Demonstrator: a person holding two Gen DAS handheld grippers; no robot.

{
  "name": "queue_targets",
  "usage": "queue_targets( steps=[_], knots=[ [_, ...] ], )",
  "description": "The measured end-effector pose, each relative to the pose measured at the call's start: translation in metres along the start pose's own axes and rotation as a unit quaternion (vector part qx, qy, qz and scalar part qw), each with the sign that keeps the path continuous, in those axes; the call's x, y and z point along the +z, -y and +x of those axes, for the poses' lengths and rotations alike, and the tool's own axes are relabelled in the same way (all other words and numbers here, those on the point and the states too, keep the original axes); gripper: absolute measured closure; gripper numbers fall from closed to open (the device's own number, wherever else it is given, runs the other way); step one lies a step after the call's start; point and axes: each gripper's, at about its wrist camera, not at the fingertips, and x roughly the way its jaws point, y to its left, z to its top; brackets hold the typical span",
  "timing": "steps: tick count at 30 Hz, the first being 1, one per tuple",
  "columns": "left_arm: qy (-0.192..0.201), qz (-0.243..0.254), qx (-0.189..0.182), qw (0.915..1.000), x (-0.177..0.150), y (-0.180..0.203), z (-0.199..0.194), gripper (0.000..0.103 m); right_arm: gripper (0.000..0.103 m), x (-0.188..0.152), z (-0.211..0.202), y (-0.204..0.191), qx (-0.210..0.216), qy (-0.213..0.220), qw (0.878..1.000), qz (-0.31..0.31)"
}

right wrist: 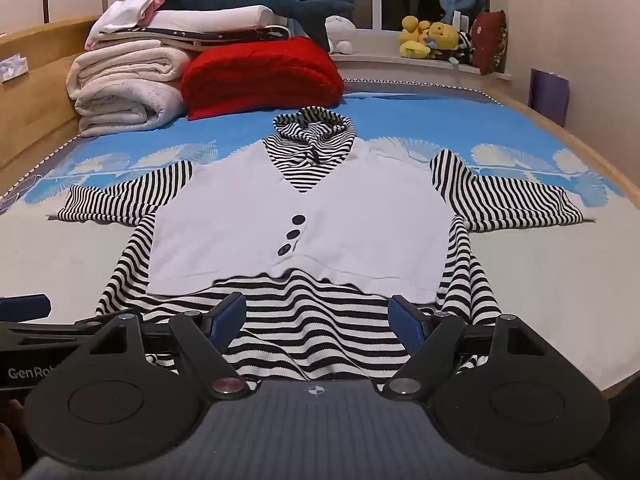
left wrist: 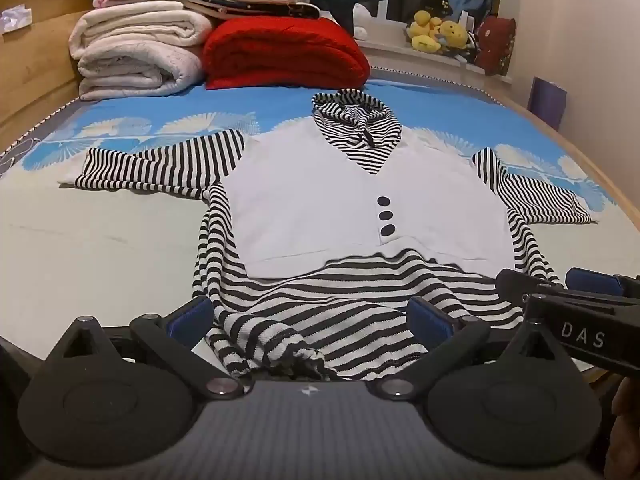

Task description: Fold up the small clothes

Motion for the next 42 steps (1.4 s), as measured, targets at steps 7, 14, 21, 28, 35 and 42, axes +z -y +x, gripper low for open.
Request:
queue_targets(
  steps=[7, 14, 21, 28, 35, 42],
  knots=[
    [-0.003, 0.003, 0.002, 1.0, -0.0009, 0.002, 0.0029, 0.001, 0.024, -0.0009, 0.0023, 0.0023, -0.007, -0.004, 1.0, -0.002],
    [-0.006, 0.005, 0.002, 1.0, -0.003, 0.002, 0.0049, 0.001, 0.024, -0.0074, 0.0072, 0.004, -0.008, -0.002, 1.0, -0.003],
    [-0.009, 0.002, 0.002, 1.0, -0.0027, 0.001, 0.0052, 0.001, 0.024, -0.0039, 0.0055, 0.0008, -0.004, -0.005, 1.0, 0.003],
    [-0.011, 0.001, 0.002, 0.9999, -0.0022, 0.0003, 0.0059, 0.001, 0.024, -0.0038, 0.0054, 0.0004, -0.002, -0.01, 1.0, 0.006],
    [-0.012, -0.001, 0.001, 0.9999, -0.0024, 0.0003, 0.0067, 0.001, 0.024, -0.0031, 0.0056, 0.0007, -0.004, -0.012, 1.0, 0.004],
    [-0.012, -0.001, 0.001, 0.9999, -0.0027, 0.0005, 0.0068, 0.001, 0.024, -0.0029, 0.0058, 0.0009, -0.003, -0.014, 1.0, 0.005]
  ],
)
